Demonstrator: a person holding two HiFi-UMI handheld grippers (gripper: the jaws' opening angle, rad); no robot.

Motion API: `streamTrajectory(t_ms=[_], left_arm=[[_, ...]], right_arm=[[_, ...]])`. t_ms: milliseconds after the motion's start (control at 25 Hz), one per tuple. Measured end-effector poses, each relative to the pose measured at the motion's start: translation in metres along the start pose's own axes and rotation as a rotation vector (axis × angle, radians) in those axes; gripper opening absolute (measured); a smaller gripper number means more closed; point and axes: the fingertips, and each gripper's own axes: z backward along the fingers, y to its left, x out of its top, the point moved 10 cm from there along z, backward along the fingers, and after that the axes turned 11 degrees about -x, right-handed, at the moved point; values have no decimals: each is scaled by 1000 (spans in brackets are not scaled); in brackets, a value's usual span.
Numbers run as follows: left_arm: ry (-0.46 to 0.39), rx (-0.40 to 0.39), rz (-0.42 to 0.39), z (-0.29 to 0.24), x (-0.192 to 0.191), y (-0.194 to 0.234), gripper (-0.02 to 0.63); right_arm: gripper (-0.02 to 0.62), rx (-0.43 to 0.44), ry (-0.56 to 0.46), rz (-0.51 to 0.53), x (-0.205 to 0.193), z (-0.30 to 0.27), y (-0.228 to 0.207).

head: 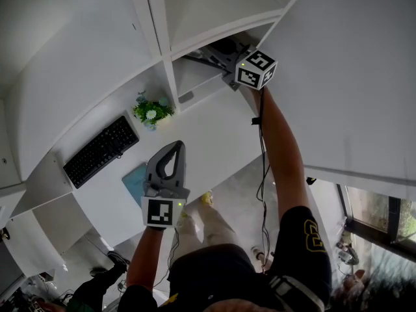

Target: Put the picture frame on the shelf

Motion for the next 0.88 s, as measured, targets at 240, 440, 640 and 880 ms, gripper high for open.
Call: streamTrajectory(t_ms=[240,440,640,880], left_arm=[[18,10,15,-2,-9,-5,17],[14,6,17,-10,-12,-10,17],[13,-5,13,-13,-13,-16,17],[7,-1,22,-12,-10,-20,17]], right_arm=[[66,2,-13,-18,-6,4,-6],[67,5,13,-7,-9,4,-11],[69,26,68,44,-7,0,-10],[107,-1,82,60,-4,4,-12]])
